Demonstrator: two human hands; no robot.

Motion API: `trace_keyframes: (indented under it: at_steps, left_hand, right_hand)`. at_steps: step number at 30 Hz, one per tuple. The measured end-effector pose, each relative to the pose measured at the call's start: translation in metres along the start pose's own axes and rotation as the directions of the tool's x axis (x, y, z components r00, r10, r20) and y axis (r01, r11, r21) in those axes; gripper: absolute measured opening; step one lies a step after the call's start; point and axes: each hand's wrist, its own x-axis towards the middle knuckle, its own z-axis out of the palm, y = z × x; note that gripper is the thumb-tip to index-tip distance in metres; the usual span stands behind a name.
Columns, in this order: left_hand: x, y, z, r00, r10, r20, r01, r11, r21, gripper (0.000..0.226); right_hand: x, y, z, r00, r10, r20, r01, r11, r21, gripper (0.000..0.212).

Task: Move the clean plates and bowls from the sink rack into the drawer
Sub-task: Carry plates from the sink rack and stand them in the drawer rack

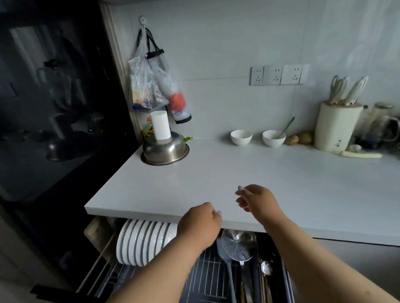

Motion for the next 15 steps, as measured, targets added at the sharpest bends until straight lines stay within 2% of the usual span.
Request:
trace_keyframes:
  at_steps: [5, 9, 15]
  left_hand:
    - [0.004, 0.064, 0.015, 0.997, 0.074, 0.015, -0.074, 0.997, 0.003, 0.032]
    - [0.008, 0.127, 0.040, 0.992, 0.126, 0.023, -0.127, 0.992, 0.022, 0.030]
    - [0.004, 0.238, 0.102, 0.969, 0.218, 0.114, -0.219, 0.976, -0.007, 0.029]
  right_hand:
    - [-0.016, 0.000, -0.062, 0.997, 0.009, -0.074, -0.003, 0.997, 0.082, 0.026]
    - [-0.030, 0.010, -0.128, 0.992, 0.005, -0.127, 0.004, 0.998, 0.069, 0.029]
    - [-0.049, 0.050, -0.254, 0.961, 0.076, -0.264, -0.065, 0.997, 0.050, 0.027]
